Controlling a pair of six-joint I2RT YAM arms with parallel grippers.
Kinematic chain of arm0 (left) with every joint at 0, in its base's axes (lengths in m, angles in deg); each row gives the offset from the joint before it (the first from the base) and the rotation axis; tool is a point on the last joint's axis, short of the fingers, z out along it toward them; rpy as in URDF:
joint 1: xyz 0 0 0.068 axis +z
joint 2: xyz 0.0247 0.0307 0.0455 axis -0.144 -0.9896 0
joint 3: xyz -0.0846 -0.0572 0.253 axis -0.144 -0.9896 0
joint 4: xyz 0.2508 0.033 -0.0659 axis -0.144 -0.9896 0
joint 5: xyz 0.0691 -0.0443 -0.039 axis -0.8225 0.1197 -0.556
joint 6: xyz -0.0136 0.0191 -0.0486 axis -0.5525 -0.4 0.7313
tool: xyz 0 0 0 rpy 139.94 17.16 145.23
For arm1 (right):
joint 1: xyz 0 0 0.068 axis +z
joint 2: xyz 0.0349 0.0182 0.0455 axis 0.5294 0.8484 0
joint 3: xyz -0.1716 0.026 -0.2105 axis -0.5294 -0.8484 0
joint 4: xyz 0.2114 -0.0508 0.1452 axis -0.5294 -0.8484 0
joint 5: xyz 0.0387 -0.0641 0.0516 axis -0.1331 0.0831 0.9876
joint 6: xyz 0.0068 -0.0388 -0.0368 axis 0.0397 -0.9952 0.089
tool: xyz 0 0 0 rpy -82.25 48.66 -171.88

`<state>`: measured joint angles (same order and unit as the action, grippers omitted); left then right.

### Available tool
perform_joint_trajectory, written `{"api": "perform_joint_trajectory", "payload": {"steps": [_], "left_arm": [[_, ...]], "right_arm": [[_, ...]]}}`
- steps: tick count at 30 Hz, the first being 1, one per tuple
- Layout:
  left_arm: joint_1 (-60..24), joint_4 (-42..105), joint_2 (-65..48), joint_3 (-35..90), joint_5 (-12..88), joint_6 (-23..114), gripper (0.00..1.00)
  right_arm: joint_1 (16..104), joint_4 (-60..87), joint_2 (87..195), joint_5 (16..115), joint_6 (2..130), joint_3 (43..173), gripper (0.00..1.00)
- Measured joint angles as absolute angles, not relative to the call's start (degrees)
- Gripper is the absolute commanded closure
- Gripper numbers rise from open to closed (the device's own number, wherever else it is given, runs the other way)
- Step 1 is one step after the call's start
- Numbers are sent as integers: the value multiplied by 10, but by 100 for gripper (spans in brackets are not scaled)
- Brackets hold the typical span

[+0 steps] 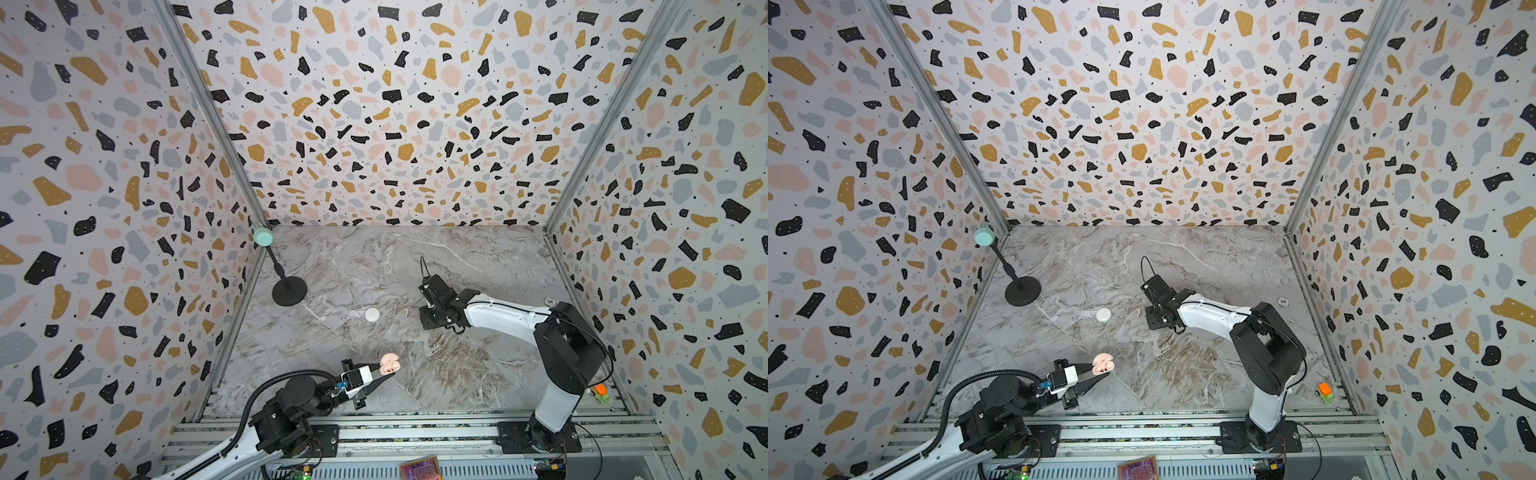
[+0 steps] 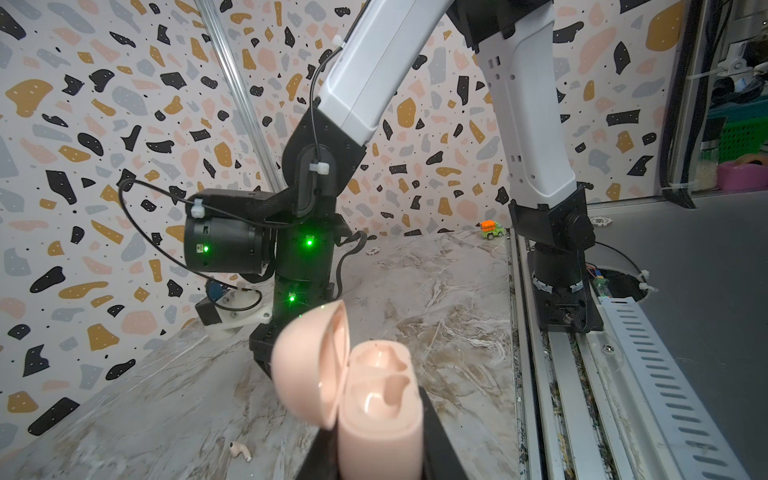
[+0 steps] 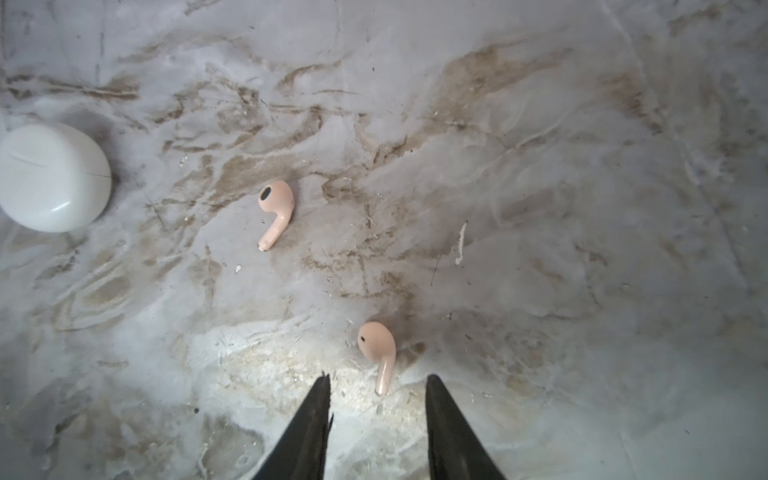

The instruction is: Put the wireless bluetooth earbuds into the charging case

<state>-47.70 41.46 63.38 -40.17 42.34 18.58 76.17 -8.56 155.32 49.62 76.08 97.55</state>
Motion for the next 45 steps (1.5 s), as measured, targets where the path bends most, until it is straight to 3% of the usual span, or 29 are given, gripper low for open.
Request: {"api": "perform_joint_trajectory", "payload": {"steps": [16, 45], "left_arm": [[-477, 414, 638, -402, 423, 184, 100], [-477, 410, 641, -402, 423, 180, 100]], "right_arm": [[772, -104, 1612, 467, 754, 1014, 63], [783, -116, 1632, 423, 755, 1025, 80]]}}
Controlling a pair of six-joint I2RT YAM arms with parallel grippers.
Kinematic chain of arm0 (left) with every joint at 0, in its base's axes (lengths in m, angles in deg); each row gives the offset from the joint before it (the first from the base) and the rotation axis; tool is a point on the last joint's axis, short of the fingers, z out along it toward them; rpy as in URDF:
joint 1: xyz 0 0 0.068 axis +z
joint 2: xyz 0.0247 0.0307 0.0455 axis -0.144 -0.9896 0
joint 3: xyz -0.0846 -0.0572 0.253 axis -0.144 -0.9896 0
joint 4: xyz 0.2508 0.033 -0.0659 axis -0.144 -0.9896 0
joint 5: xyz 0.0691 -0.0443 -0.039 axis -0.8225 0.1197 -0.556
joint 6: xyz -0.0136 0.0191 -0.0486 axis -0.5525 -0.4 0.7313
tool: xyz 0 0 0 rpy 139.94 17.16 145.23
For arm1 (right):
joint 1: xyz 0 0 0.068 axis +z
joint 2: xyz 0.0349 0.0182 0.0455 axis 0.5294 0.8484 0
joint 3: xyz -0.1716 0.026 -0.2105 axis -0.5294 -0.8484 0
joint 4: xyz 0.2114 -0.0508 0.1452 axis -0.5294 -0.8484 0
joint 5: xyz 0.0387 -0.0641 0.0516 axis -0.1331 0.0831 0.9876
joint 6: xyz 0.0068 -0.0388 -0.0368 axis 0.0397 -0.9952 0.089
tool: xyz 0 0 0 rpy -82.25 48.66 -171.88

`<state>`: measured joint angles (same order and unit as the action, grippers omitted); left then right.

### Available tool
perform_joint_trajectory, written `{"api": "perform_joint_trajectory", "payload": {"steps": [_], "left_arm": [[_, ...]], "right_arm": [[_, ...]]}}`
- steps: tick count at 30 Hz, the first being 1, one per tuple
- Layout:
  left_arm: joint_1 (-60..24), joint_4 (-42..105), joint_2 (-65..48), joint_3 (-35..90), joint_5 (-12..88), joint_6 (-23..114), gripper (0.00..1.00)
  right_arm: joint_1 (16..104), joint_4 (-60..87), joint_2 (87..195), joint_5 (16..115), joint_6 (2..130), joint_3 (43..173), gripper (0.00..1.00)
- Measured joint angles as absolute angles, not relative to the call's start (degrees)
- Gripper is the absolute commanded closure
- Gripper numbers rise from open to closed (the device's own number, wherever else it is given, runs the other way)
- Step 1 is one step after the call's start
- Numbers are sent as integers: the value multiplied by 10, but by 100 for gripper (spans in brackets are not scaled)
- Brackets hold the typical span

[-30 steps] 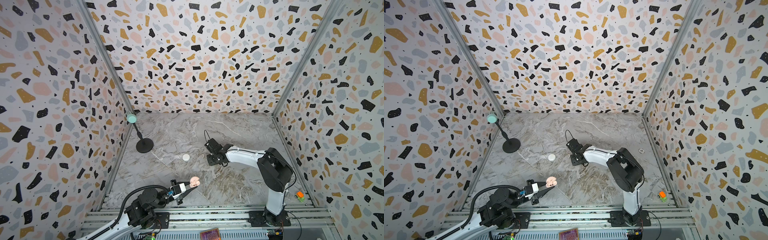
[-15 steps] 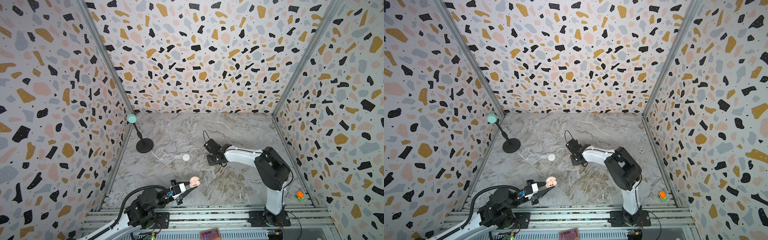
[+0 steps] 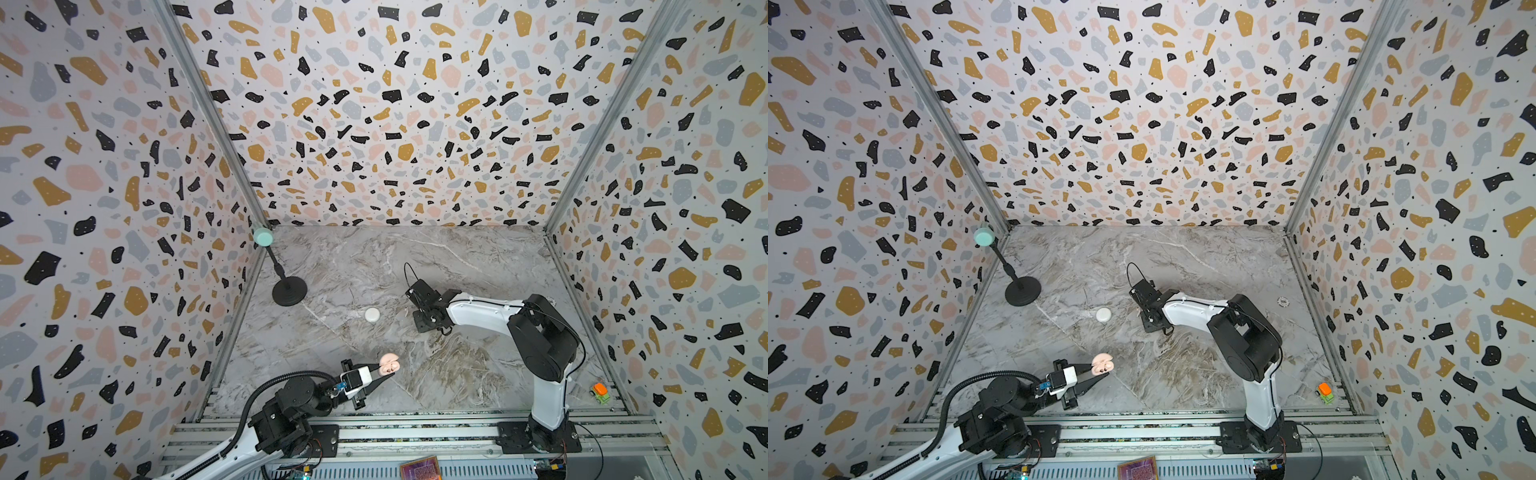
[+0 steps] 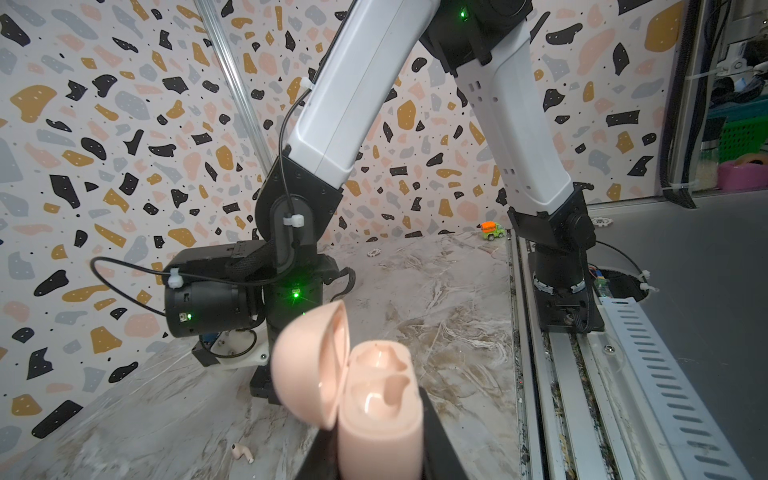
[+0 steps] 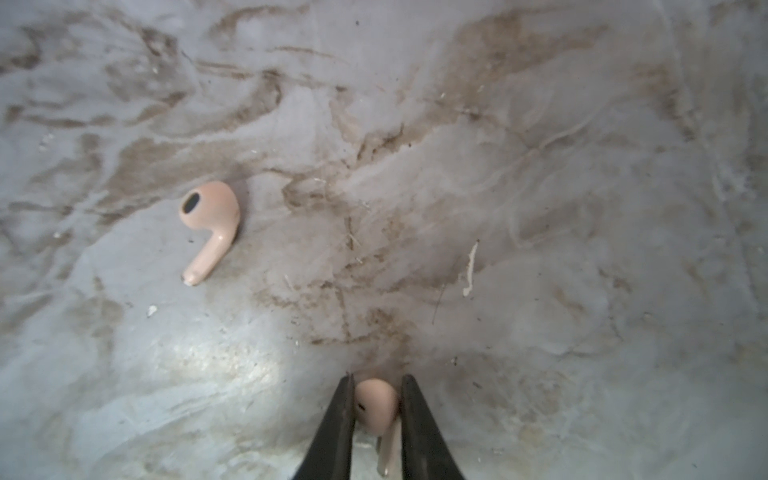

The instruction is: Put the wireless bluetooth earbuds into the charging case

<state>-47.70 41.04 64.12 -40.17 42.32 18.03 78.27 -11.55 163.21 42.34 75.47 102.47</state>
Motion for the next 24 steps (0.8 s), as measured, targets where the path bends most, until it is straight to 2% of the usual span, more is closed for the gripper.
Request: {"api": "perform_joint_trajectory", "payload": {"steps": [11, 24], "left_arm": [[-477, 410, 641, -402, 423, 180, 100], [-477, 410, 641, -402, 423, 180, 100]], "right_arm": [[778, -113, 1631, 431, 757, 1024, 83], [733, -50, 1584, 536, 766, 957, 83]]}}
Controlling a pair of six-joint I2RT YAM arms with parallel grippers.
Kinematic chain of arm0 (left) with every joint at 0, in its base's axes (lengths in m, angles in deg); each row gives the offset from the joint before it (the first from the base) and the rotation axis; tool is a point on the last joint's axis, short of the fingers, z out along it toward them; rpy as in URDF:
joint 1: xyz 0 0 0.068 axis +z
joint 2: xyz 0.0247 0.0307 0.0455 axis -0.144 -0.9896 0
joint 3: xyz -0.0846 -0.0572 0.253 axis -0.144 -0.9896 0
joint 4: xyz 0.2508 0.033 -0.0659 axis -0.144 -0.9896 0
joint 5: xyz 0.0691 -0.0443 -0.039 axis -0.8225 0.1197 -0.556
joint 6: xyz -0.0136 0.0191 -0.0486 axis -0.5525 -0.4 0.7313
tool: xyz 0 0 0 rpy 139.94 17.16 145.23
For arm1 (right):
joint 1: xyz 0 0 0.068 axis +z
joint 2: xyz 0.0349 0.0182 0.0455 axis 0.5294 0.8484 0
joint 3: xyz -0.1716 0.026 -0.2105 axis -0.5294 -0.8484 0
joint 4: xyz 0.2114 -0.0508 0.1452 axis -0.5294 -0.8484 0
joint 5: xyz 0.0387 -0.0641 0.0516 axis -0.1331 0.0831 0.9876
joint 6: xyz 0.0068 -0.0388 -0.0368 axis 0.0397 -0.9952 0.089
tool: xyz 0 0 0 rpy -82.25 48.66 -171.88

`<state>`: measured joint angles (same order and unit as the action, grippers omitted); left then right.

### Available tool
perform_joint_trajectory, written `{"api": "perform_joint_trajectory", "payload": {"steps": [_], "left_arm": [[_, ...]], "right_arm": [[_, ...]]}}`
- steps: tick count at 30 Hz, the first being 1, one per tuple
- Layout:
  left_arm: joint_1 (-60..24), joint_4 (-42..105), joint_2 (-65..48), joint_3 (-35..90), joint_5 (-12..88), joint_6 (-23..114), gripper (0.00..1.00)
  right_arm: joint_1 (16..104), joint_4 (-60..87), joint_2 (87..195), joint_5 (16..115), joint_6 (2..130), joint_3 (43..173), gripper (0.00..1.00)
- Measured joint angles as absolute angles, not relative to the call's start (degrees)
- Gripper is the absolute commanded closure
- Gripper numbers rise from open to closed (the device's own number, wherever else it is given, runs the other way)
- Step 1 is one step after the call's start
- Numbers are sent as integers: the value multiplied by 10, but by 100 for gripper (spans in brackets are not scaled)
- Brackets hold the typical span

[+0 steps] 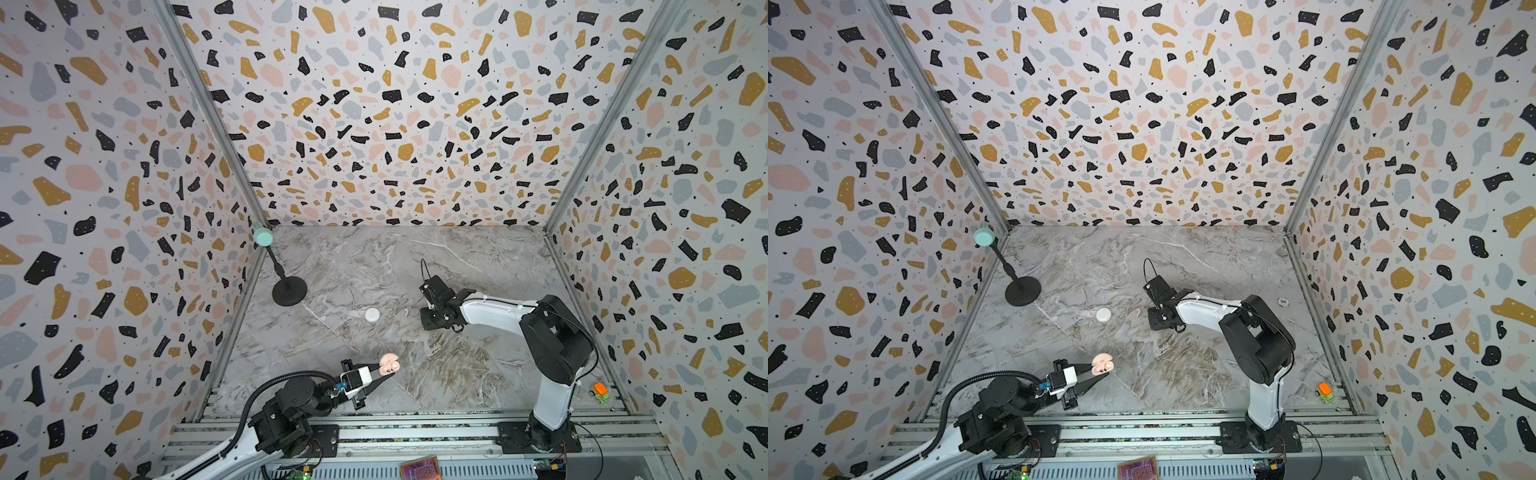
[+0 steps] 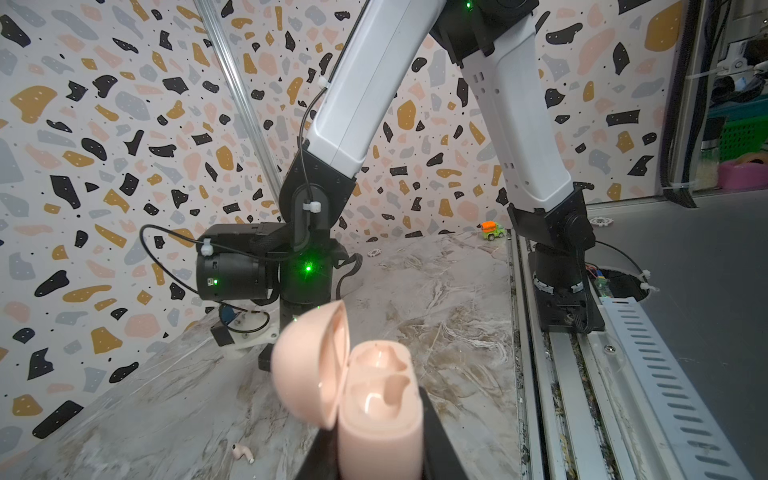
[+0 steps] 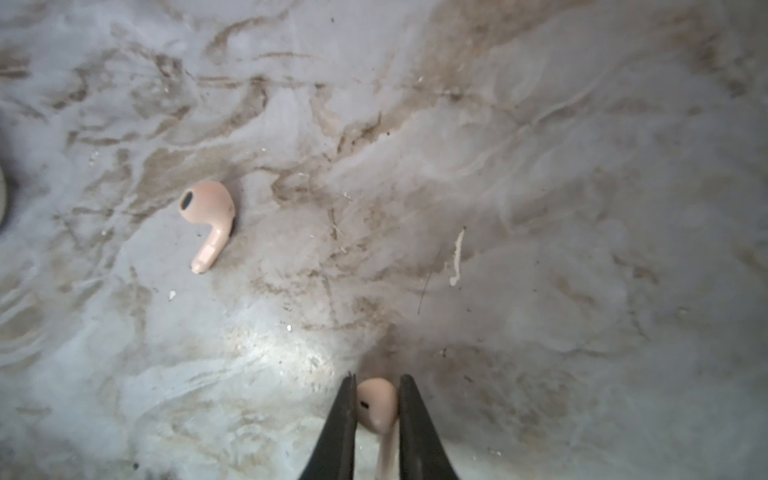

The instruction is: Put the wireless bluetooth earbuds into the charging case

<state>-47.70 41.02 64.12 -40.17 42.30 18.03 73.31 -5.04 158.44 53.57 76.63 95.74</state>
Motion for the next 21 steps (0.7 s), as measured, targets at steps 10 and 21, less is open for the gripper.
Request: {"api": "perform_joint_trajectory", "payload": {"steps": [10, 21], "left_arm": [[-477, 410, 641, -402, 423, 180, 100], [-477, 410, 641, -402, 423, 180, 100]], "right_arm": [[695, 9, 1542, 630, 776, 889, 83], [665, 84, 1497, 711, 790, 831, 83]]}}
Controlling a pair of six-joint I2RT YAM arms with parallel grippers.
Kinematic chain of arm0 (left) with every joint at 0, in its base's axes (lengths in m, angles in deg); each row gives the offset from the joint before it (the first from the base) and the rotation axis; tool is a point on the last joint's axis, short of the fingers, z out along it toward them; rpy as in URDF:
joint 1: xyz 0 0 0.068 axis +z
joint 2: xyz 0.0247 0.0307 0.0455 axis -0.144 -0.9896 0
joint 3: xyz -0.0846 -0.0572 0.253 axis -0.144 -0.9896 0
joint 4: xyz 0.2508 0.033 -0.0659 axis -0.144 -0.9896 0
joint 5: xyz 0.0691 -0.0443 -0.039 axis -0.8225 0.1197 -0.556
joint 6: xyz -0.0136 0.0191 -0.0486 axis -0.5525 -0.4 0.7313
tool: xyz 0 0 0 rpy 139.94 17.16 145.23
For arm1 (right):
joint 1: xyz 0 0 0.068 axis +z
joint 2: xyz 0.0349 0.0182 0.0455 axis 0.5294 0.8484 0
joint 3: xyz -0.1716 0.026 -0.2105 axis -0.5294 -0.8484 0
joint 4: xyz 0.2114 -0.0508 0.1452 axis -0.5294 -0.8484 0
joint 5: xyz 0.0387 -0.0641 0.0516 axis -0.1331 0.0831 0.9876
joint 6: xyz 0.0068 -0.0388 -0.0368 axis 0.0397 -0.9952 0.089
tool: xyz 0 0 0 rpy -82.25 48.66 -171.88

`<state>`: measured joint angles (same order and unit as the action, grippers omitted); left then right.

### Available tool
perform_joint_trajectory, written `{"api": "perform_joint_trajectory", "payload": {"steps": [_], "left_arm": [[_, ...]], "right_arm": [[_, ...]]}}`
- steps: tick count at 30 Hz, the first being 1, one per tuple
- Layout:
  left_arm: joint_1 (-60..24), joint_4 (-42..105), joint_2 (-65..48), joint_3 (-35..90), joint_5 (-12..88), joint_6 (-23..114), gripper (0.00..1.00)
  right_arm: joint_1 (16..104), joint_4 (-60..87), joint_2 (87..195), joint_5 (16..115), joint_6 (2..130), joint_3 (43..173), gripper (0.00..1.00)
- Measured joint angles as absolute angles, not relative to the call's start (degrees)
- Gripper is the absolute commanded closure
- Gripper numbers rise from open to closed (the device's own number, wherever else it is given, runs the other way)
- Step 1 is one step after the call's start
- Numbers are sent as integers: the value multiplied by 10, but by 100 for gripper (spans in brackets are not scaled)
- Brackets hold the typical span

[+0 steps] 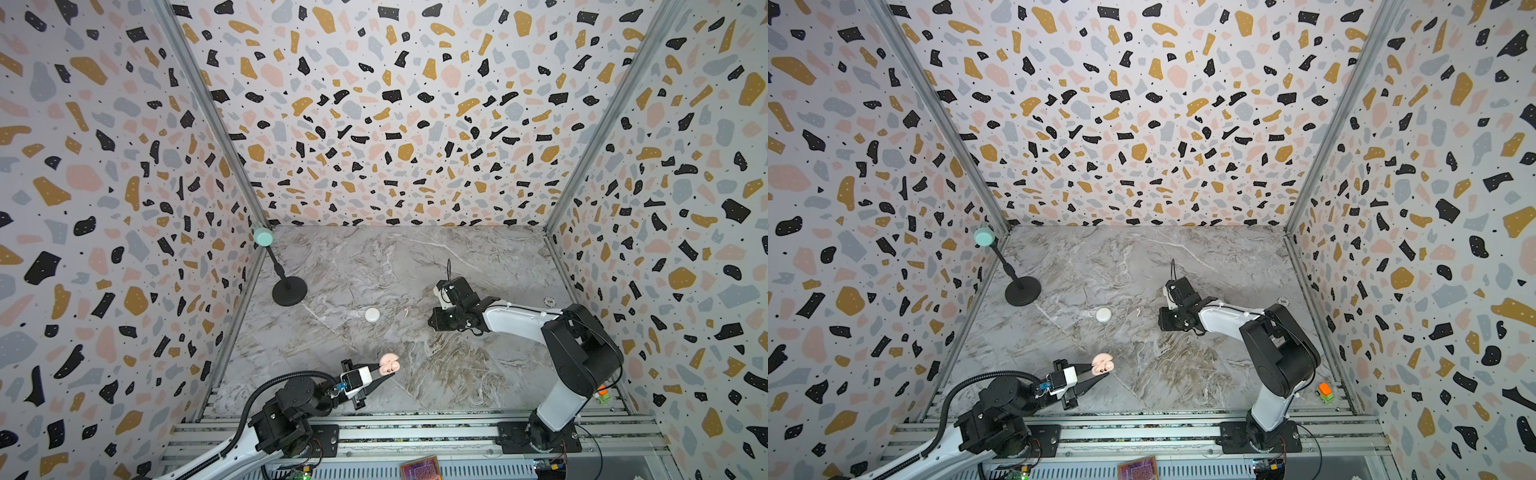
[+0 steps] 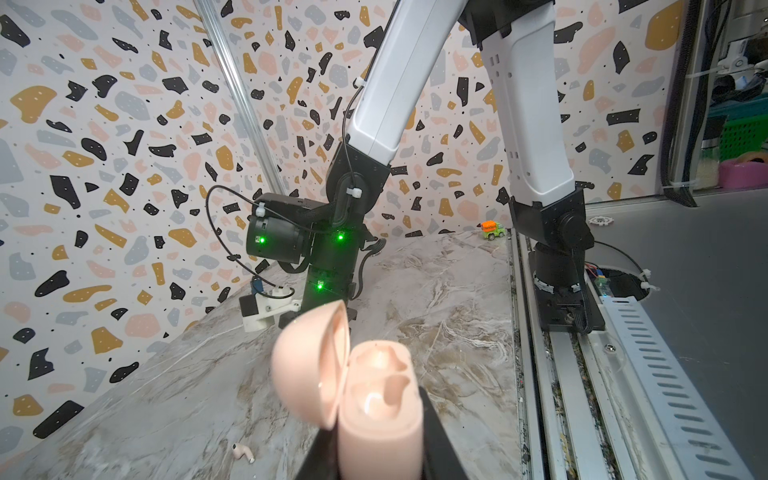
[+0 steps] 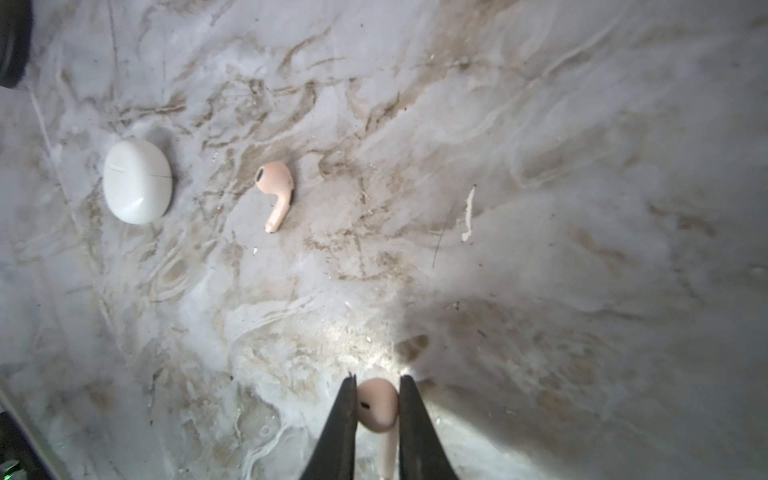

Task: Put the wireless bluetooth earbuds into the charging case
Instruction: 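Lift the pink earbud with the right gripper and swing it toward the left gripper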

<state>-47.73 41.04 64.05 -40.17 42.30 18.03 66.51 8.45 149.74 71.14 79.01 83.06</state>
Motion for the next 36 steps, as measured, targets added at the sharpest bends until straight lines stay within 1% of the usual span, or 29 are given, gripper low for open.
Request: {"api": "perform_joint_trajectory", "payload": {"steps": [16, 26, 36], "left_arm": [[-477, 410, 637, -402, 423, 180, 100], [-477, 410, 631, -402, 423, 180, 100], [-477, 411, 626, -402, 423, 181, 100]], "right_arm": [[638, 153, 1459, 802, 819, 786, 83], [623, 186, 1413, 859, 838, 762, 82], [621, 205, 1352, 894, 860, 743, 82]]}}
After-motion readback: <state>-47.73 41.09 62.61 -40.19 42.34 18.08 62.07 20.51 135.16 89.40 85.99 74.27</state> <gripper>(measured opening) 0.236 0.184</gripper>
